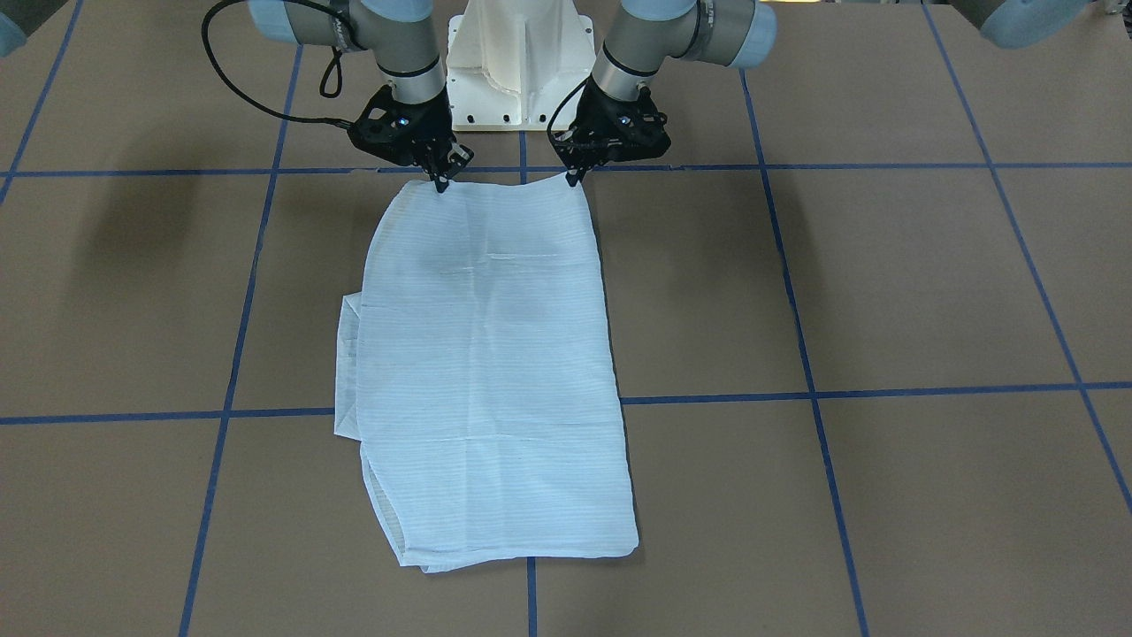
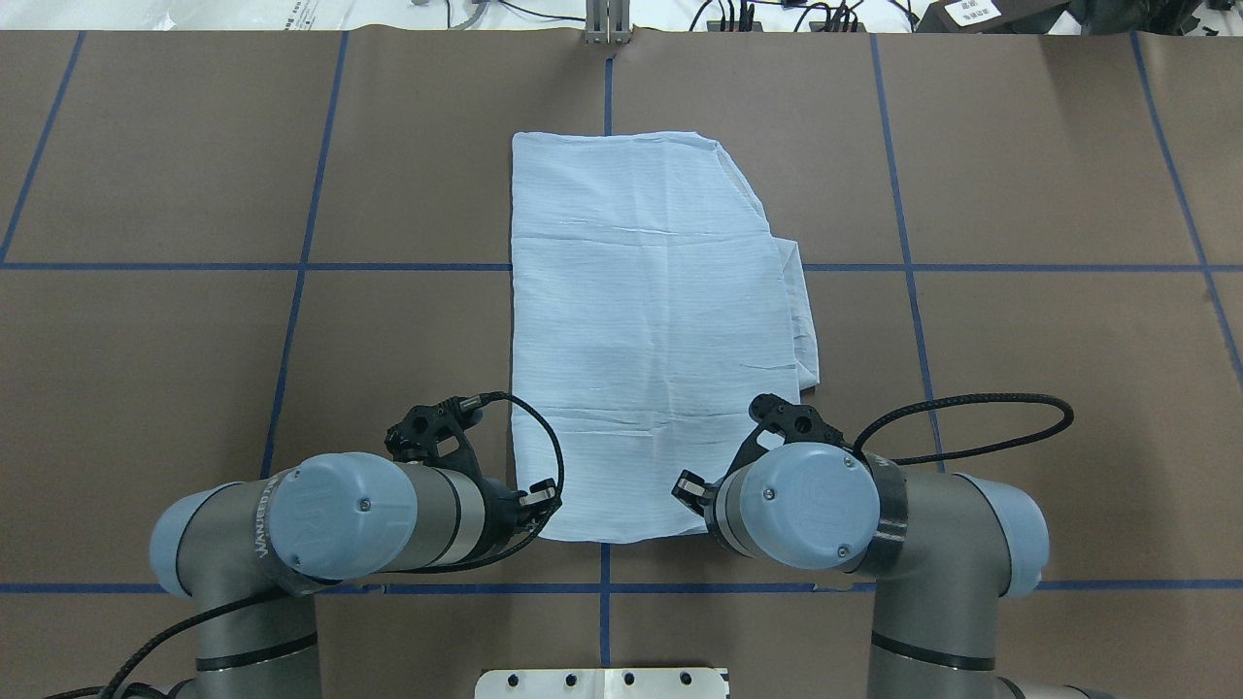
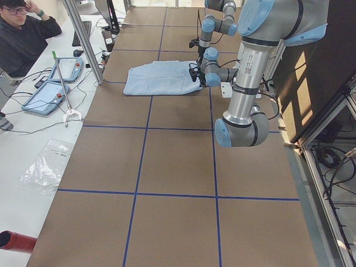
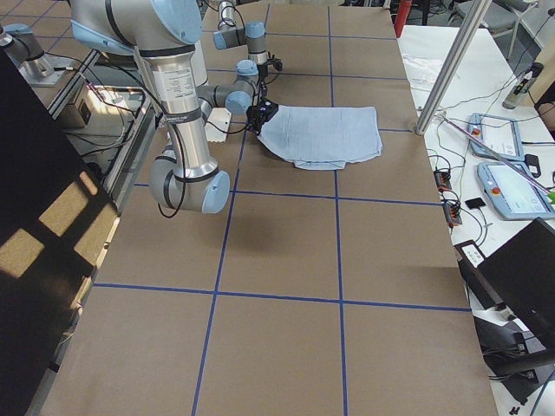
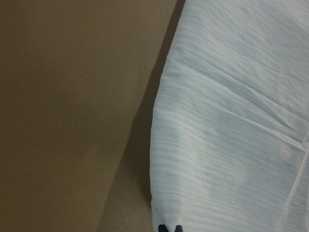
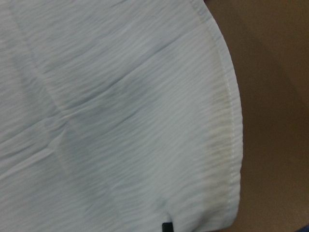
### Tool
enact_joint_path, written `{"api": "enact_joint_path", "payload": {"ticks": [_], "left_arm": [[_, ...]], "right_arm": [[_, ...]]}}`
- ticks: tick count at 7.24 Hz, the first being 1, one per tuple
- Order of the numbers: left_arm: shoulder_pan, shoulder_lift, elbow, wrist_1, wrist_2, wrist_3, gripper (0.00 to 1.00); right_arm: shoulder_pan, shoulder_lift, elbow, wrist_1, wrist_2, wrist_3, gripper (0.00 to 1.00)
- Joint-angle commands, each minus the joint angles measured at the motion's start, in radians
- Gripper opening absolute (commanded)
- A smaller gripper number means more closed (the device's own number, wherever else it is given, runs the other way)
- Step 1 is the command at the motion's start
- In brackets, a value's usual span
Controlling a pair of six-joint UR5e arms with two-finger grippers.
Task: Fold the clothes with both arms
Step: 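Grasp the near shirt edge with both grippers, then lift the near edge with both grippers and fold it farther from the robot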
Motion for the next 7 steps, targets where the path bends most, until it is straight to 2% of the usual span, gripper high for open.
{"api": "enact_joint_path", "payload": {"ticks": [1,2,3,5,6,7], "left_arm": [[0.0,0.003,-0.112,0.095,-0.03,0.0,0.0],[0.007,0.002,-0.165,0.117,-0.037,-0.003,0.0],[0.013,0.003,-0.208,0.123,-0.044,-0.011,0.0],[0.064,0.005,-0.348,0.235,-0.11,-0.012,0.0],[0.076,0.002,-0.403,0.301,-0.133,-0.012,0.0],[0.078,-0.001,-0.395,0.304,-0.138,-0.012,0.0]], "right_arm": [[0.005,-0.034,0.091,0.0,0.044,-0.001,0.0],[0.006,-0.06,0.154,0.0,0.093,0.0,0.0],[0.014,-0.087,0.217,0.0,0.178,-0.001,0.0],[0.076,-0.094,0.295,0.0,0.414,0.002,0.0],[0.112,-0.088,0.306,0.0,0.482,0.002,0.0],[0.132,-0.083,0.29,0.001,0.483,-0.004,0.0]]}}
